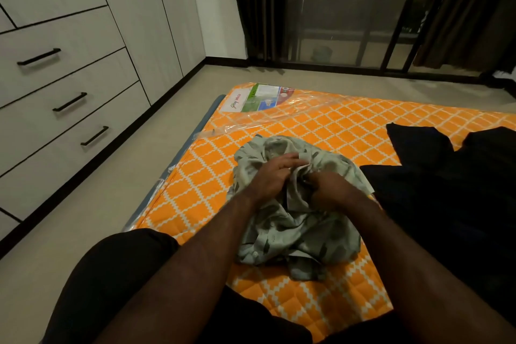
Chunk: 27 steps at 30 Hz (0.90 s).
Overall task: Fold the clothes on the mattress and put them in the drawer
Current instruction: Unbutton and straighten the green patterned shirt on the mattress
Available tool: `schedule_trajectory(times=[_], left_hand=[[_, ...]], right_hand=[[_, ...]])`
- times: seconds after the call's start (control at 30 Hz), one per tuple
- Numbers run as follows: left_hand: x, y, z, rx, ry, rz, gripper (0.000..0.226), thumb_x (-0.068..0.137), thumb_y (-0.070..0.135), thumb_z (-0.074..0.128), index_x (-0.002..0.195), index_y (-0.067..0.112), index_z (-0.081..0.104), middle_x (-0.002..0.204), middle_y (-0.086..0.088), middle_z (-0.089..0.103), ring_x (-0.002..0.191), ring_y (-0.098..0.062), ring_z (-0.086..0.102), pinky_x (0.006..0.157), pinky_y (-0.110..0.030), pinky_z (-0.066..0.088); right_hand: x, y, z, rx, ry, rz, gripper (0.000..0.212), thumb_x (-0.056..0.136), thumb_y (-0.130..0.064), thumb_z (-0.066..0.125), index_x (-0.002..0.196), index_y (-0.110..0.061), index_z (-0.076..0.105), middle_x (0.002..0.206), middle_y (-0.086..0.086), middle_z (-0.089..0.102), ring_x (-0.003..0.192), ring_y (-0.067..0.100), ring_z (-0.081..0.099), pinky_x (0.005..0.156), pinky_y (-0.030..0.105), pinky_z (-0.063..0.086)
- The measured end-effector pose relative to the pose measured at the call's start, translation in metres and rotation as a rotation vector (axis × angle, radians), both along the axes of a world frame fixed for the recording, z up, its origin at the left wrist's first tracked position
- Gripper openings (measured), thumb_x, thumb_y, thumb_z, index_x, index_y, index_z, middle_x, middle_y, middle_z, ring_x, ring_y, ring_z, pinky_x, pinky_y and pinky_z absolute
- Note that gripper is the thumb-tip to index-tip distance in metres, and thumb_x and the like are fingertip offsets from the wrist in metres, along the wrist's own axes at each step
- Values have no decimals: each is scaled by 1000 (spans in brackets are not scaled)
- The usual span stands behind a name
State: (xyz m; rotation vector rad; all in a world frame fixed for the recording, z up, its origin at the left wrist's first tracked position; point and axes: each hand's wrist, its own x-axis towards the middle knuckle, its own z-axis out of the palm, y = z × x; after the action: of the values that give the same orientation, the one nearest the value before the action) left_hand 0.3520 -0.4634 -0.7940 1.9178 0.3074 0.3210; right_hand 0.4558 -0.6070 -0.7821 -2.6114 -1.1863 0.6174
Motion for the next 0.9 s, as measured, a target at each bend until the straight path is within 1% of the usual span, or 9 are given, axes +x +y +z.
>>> schedule_trajectory(times=[0.13, 0.2, 0.27, 0.33, 0.43, 0.5, 0.6, 0.73, 0.9], left_hand=[[3, 4, -11, -124, -106, 148, 48, 90, -1, 46, 126, 20, 69, 133, -2, 63, 126, -18, 58, 106, -44, 50], [4, 5, -14, -162, -167, 280, 52, 90, -11, 48, 127, 25, 58, 120, -1, 61, 112, -24, 63, 90, -42, 58], [5, 5, -17, -221, -211, 410, 48, 91, -6, 60, 124, 26, 48, 114, -6, 56, 96, -26, 64, 75, -42, 59], [6, 6, -20, -303, -197, 468, 49, 88, -2, 70, 120, 23, 42, 112, -11, 54, 87, -23, 65, 70, -42, 61], [8, 6, -27, -332, -157, 474, 37, 84, 0, 75, 112, 12, 53, 106, -12, 63, 92, -27, 68, 81, -51, 61], [9, 2, -27, -287, -134, 399, 27, 89, -1, 71, 114, 10, 65, 108, -8, 70, 101, -28, 70, 87, -50, 60], [11, -4, -25, -280, -172, 202, 42, 94, -7, 61, 126, 19, 69, 128, -3, 68, 116, -22, 67, 94, -44, 59], [9, -10, -23, -231, -180, 98, 42, 91, 2, 70, 130, 17, 65, 127, -1, 69, 114, -17, 68, 93, -39, 59], [8, -9, -21, -258, -163, 161, 27, 90, 3, 73, 116, 4, 67, 111, -11, 73, 105, -23, 70, 89, -35, 60]], right_hand=[[3, -4, 9, -10, 51, 72, 72, 86, -4, 64, 154, -17, 45, 153, 11, 50, 135, 30, 50, 105, 36, 46], [3, -7, 17, 10, 71, 81, 68, 92, 3, 54, 156, -15, 40, 158, 10, 43, 142, 30, 43, 110, 36, 40], [3, -9, 17, 79, 48, 76, 62, 95, 3, 49, 155, -15, 43, 157, 10, 45, 143, 30, 43, 111, 37, 40], [4, -8, 13, 187, 24, 23, 54, 99, -2, 47, 150, -18, 50, 151, 10, 53, 137, 30, 50, 109, 40, 44], [6, -6, 7, 327, 12, -135, 50, 92, 6, 49, 137, -14, 61, 139, 9, 63, 128, 28, 57, 101, 38, 49], [5, -5, 7, 378, 7, -170, 47, 87, 12, 50, 122, -12, 71, 125, 7, 69, 116, 24, 63, 92, 34, 52], [5, -6, 4, 433, -15, -145, 42, 82, 16, 54, 104, -9, 79, 110, 6, 75, 101, 20, 66, 86, 32, 53], [5, -7, -4, 522, -69, -93, 39, 79, 10, 64, 105, -14, 80, 104, 4, 78, 98, 22, 71, 85, 38, 59], [4, -9, -10, 551, -54, -122, 28, 85, -10, 70, 110, -16, 79, 103, 2, 78, 92, 19, 71, 81, 39, 59]])
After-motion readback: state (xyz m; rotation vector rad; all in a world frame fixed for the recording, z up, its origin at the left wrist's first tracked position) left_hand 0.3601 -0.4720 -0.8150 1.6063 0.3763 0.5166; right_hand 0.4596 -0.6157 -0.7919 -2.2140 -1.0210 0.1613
